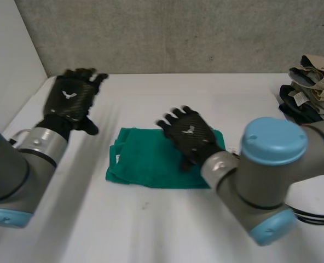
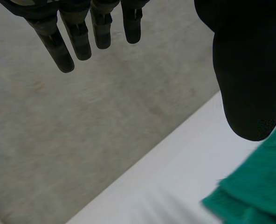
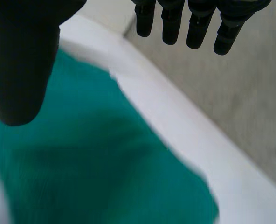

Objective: Fold the laundry.

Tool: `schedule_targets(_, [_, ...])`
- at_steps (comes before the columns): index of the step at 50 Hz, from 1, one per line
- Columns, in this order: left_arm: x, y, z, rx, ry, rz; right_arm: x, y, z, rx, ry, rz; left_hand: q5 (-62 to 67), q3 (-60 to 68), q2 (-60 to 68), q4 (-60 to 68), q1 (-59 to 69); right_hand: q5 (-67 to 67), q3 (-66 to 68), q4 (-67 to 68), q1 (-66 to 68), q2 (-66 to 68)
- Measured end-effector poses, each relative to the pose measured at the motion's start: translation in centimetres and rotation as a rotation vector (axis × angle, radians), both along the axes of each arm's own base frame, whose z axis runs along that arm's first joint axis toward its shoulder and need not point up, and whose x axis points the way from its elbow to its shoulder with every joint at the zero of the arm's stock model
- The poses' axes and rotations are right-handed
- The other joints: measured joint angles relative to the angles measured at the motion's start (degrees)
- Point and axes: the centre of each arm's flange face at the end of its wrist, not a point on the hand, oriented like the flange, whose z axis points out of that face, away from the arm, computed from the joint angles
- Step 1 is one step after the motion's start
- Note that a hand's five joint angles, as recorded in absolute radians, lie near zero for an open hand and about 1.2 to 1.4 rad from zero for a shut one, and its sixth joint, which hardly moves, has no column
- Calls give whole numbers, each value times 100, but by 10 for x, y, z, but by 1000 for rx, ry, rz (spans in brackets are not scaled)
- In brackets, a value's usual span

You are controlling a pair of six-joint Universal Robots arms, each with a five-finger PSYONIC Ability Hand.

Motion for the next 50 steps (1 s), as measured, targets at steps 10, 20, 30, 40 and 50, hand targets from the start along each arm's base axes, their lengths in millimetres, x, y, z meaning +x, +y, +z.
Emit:
schedule_targets(10, [-28,19,-18,41,-20,-92,-69,-31,-47,68,224,-250,0,0,0,0,0,3784,3854,3808,3860,3958])
schedule_targets(20, [-25,18,-14,33,-16,-79,-62,-54,-19,-253,270,-283,0,0,0,0,0,5431,5598,5622,4939,5554])
schedule_targets(30, [-11,13,1,1,3,-7,32,11,3,-429,105,142,0,0,0,0,0,5548,5600,5626,5113,5554])
schedule_targets(40, [-1,7,6,-2,40,97,61,44,-38,-142,37,376,0,0,0,0,0,512,653,639,482,569])
schedule_targets(50, [-23,4,22,18,199,31,25,-6,24,173,-347,105,0,0,0,0,0,0,10,8,11,16])
